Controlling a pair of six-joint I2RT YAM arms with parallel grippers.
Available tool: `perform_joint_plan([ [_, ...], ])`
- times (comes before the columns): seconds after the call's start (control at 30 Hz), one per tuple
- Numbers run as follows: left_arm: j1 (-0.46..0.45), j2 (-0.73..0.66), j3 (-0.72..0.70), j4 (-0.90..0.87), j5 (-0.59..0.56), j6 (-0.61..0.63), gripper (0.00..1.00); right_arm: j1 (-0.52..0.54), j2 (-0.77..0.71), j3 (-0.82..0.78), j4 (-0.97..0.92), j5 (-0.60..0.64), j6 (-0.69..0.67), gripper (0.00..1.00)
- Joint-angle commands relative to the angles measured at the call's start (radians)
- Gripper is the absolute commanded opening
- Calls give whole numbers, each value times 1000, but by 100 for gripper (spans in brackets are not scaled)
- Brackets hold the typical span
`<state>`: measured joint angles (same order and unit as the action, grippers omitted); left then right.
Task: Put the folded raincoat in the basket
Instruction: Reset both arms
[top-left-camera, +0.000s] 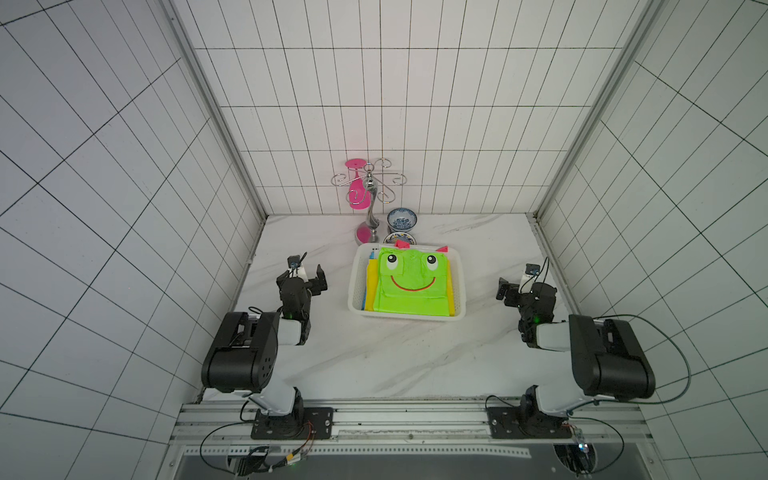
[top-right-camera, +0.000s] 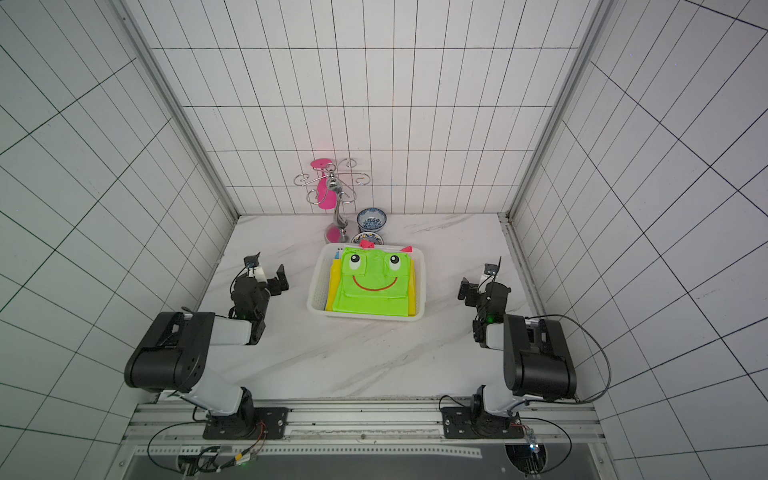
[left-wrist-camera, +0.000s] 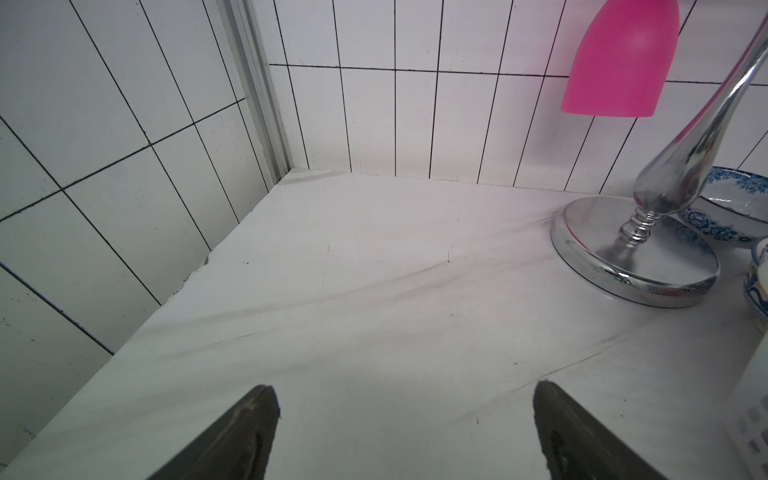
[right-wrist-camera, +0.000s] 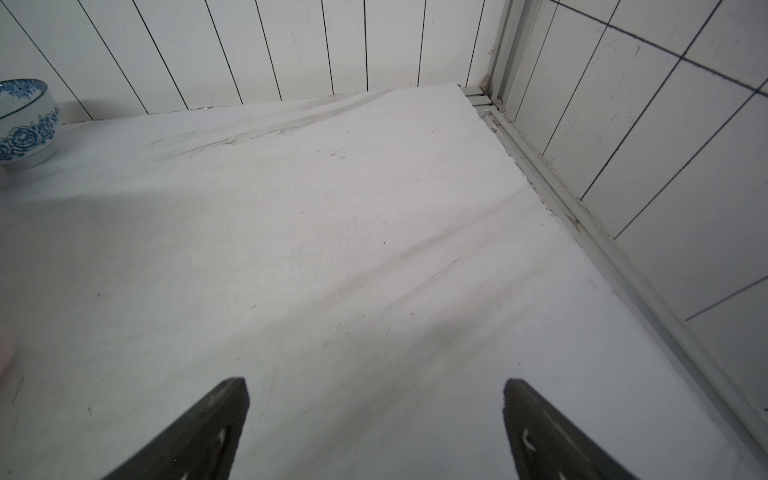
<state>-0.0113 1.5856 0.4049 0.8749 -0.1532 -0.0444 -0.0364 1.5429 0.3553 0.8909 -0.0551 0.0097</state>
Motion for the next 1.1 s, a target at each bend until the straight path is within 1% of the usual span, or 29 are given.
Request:
perform_joint_plan([
  [0.0,7,-26,32,-90,34,-22,98,10,0,73,-72,11,-10,99],
  [0.03,9,-19,30,-70,42,-22,98,6,-7,88,-113,13,1,99],
  [0.1,11,-22,30,-78,41,-22,98,-2,5,80,-78,12,9,99],
  [0.17,11,-26,31,-83,42,-22,98,-2,-6,83,-102,11,7,99],
  [1.07,9,-29,25,-74,37,-22,98,-1,2,85,-93,11,9,99],
])
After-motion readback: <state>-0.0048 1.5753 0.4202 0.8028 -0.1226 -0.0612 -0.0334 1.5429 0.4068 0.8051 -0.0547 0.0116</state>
